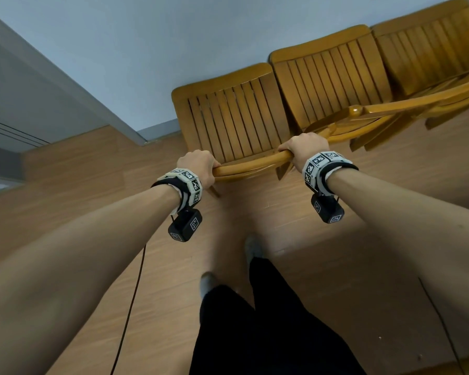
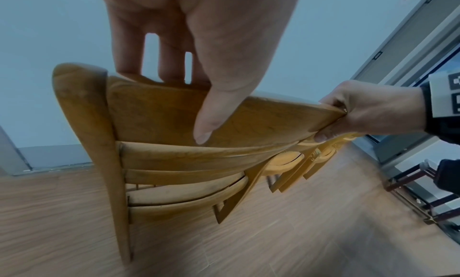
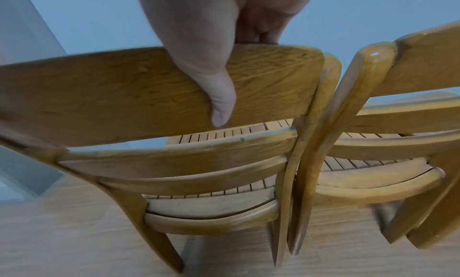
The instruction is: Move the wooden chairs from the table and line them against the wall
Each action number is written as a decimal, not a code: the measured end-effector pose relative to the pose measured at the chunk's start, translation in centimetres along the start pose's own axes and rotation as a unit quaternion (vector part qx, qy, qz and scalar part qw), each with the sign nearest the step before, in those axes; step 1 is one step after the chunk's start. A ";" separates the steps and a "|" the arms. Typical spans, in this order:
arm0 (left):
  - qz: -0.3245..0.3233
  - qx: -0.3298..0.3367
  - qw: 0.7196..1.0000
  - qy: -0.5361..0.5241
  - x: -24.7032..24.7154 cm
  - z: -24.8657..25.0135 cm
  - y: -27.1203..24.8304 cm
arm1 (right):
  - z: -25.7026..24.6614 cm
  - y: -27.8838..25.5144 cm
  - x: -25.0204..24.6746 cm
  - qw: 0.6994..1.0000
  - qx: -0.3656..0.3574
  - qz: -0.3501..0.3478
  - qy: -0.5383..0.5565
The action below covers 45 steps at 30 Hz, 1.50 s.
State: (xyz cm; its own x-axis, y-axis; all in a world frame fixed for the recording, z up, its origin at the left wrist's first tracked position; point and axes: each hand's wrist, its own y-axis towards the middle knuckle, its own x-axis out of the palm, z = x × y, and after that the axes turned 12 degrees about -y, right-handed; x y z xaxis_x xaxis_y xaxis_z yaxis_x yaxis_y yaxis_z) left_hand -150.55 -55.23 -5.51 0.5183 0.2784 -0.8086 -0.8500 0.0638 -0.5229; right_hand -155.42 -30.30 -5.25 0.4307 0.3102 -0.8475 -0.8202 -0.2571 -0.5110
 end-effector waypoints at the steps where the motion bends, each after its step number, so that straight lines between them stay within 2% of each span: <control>1: 0.002 0.002 1.000 0.005 0.4 0.1 -0.2 | 0.0 -0.1 0.4 1.000 -0.004 -0.007 -0.002; 7: -0.007 0.012 0.999 0.039 0.0 0.0 0.1 | -0.2 0.5 1.2 1.000 -0.003 0.011 -0.007; 12: 0.017 0.000 0.999 0.038 -2.0 -0.5 1.1 | -0.7 1.9 -0.1 0.998 -0.009 0.057 -0.024; 15: 0.016 0.019 0.999 0.032 -1.6 0.2 1.5 | 0.4 2.1 -0.3 0.999 -0.015 0.040 -0.024; 18: 0.001 0.012 0.999 0.038 -0.8 0.2 1.3 | 0.3 1.8 0.8 0.999 -0.017 0.037 -0.028; 29: 0.030 -0.019 0.999 -0.028 0.5 -0.1 0.7 | 0.1 1.8 1.8 0.999 -0.010 0.032 0.000; 36: 0.010 -0.010 0.998 -0.054 0.9 -0.8 1.3 | -0.4 0.8 2.2 0.995 -0.009 0.095 -0.001; 41: -0.034 -0.003 0.995 -0.093 -0.1 -0.5 1.0 | -0.7 -0.8 0.6 0.997 0.010 0.053 0.047; 45: -0.070 0.037 0.993 -0.083 -1.9 1.1 0.7 | -0.6 -2.5 -0.2 0.989 0.040 0.009 0.141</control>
State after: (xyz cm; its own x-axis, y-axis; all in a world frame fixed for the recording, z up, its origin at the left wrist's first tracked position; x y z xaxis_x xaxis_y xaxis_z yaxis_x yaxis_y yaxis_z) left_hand -152.19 -54.69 -4.03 0.6152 0.4147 -0.6705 -0.7780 0.1823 -0.6012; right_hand -153.22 -30.30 -3.90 0.4946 0.0354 -0.8684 -0.8509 -0.1837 -0.4921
